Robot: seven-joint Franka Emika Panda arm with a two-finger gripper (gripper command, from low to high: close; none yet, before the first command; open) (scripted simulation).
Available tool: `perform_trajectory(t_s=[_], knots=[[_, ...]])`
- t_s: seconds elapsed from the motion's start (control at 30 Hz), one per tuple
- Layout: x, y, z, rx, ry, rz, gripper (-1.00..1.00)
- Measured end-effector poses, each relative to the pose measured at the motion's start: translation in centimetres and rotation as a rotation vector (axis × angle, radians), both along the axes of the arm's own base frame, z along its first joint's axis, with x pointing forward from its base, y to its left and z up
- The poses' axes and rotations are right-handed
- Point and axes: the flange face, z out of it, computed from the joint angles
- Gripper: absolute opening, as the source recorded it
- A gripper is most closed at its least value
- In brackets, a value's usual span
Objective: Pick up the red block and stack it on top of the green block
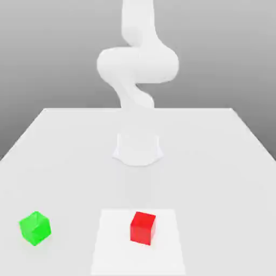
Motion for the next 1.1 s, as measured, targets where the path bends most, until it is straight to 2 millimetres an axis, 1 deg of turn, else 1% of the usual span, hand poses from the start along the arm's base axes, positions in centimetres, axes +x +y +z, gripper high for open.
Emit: perform_trajectory(t_s=[0.07,0.13,0.2,0.3,0.37,0.47,0.53,0.63,0.7,0.87,0.9,1.07,1.1], knots=[[2.6,0.1,-4.8,0.025,0.079,-0.018,0.0],[4.5,0.2,-9.5,0.045,0.151,-0.037,0.0],[5.8,0.4,-14.2,0.061,0.222,-0.057,0.0],[6.9,0.7,-21.2,0.08,0.328,-0.091,0.0],[6.9,0.9,-25.8,0.087,0.398,-0.115,0.0],[6.1,1.1,-32.5,0.093,0.502,-0.155,0.0],[5.0,1.2,-36.8,0.093,0.571,-0.183,0.0],[2.6,1.2,-42.9,0.086,0.673,-0.229,0.0],[1.8,1.2,-45.7,0.082,0.703,-0.243,0.0],[1.4,1.2,-51.0,0.081,0.713,-0.247,0.0],[1.4,1.2,-51.6,0.081,0.713,-0.247,-1.0],[1.4,1.2,-51.6,0.081,0.712,-0.247,-1.0],[1.4,1.2,-51.8,0.081,0.713,-0.247,-1.0]])
